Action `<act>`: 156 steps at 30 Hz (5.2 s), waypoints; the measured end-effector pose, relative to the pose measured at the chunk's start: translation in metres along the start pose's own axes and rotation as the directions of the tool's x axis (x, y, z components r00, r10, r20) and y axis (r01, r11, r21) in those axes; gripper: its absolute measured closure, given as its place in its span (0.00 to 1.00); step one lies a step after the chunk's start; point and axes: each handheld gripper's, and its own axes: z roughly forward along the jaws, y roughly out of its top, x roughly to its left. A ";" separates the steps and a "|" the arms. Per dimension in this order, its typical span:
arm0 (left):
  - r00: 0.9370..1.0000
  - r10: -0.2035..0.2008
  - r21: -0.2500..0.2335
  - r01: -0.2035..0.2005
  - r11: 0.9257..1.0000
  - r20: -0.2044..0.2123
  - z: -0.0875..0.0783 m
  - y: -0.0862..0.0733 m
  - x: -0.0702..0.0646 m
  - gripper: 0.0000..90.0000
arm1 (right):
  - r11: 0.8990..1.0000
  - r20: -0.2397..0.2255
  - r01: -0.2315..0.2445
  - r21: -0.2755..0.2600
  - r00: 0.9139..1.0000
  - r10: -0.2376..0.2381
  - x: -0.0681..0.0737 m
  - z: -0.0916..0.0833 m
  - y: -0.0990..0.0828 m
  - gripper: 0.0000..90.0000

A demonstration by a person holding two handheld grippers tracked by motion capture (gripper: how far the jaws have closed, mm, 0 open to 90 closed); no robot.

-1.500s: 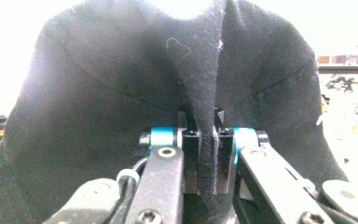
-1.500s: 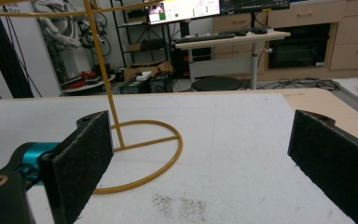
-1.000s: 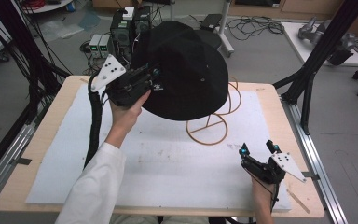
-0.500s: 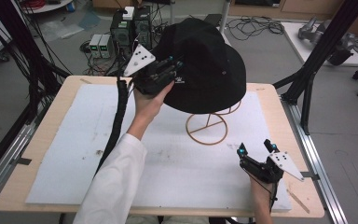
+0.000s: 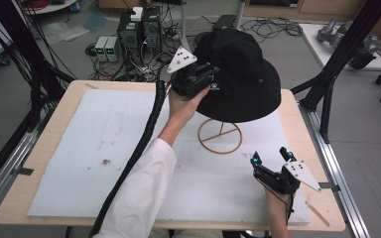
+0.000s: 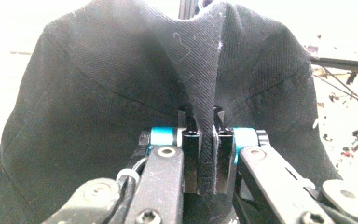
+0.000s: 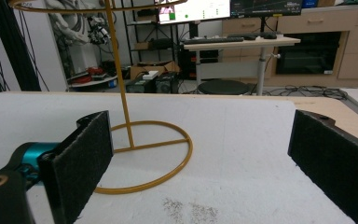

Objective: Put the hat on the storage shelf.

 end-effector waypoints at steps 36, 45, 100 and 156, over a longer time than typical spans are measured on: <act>0.998 -0.047 0.105 0.044 0.994 0.030 0.010 -0.025 -0.006 0.94 | 1.000 -0.002 -0.001 -0.010 1.000 0.001 0.000 -0.001 0.001 0.06; 0.996 -0.080 0.116 0.076 0.990 0.026 0.009 -0.028 -0.004 0.86 | 1.000 -0.001 -0.008 -0.006 1.000 0.008 0.000 -0.002 0.001 0.06; 0.972 0.026 0.062 -0.012 0.998 -0.233 -0.132 -0.037 0.037 0.40 | 1.000 0.008 -0.022 -0.008 1.000 0.023 0.003 -0.002 0.000 0.06; 0.736 0.012 0.042 0.021 0.999 -0.677 -0.314 -0.143 0.095 0.27 | 0.999 0.005 -0.033 0.000 0.999 0.033 0.006 -0.001 -0.002 0.06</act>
